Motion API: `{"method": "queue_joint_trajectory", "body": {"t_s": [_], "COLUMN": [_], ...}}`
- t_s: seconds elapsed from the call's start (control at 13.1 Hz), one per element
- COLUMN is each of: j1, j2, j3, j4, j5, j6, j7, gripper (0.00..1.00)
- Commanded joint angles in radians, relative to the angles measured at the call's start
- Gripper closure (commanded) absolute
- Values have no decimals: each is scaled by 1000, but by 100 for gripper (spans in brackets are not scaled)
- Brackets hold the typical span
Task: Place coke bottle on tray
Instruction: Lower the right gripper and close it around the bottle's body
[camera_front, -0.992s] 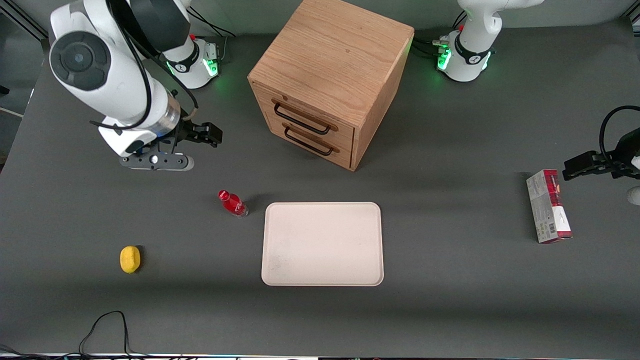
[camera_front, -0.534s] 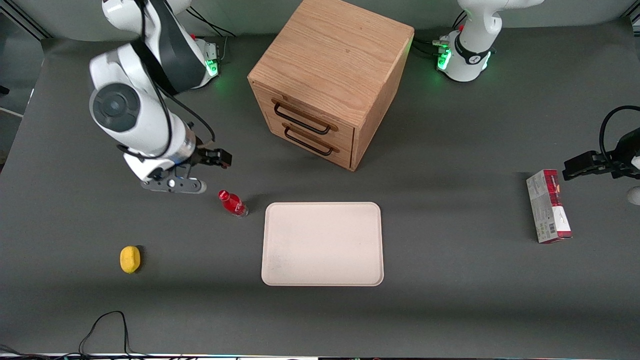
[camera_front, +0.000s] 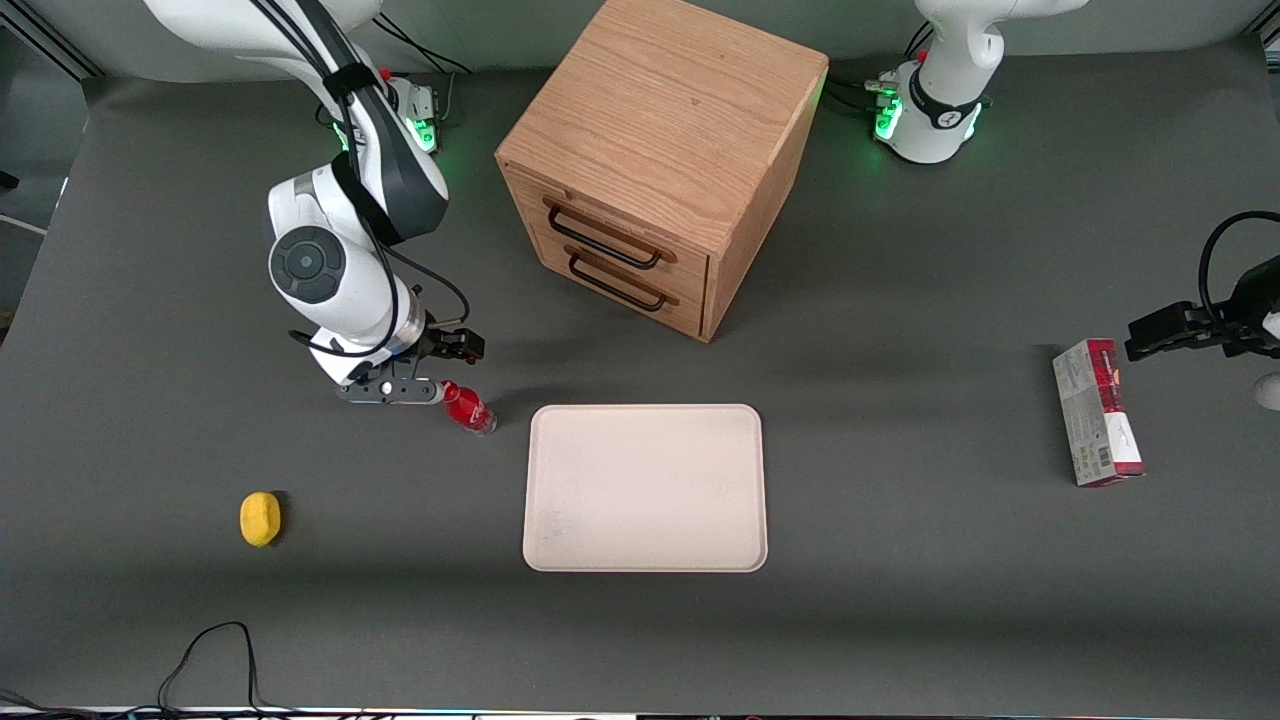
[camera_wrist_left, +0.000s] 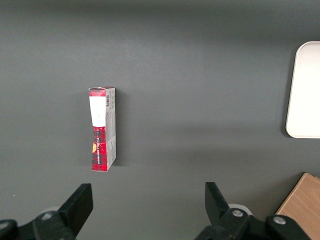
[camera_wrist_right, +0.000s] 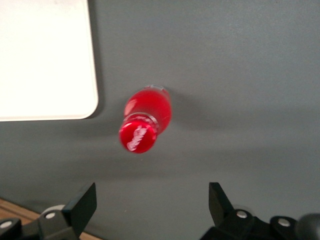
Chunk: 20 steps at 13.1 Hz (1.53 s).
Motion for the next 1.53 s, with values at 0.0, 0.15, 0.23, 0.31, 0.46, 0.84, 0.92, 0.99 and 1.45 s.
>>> {"method": "queue_joint_trajectory", "body": {"t_s": [0.0,0.15,0.23,0.31,0.46,0.84,0.92,0.99,1.45], "j1": [-2,-3,-3,-3,-3,-2,-2,-3,-3], "j2": [-28,-19,-13,-4,27,118,119,119,112], "j3": [-9,-9,-9,-9,-9,-9,-9,-9,-9], "j4": [-71,-73,-68,-62,-24,91,92,92,85], "j5": [19,19,19,20,20,20,20,20,19], "j6": [80,100,113,123,134,134,134,134,128], "j7": [-40,-42,-40,-37,-25,-9,-9,-9,-12], "gripper": [1,1,1,1,1,4,7,29,100]}}
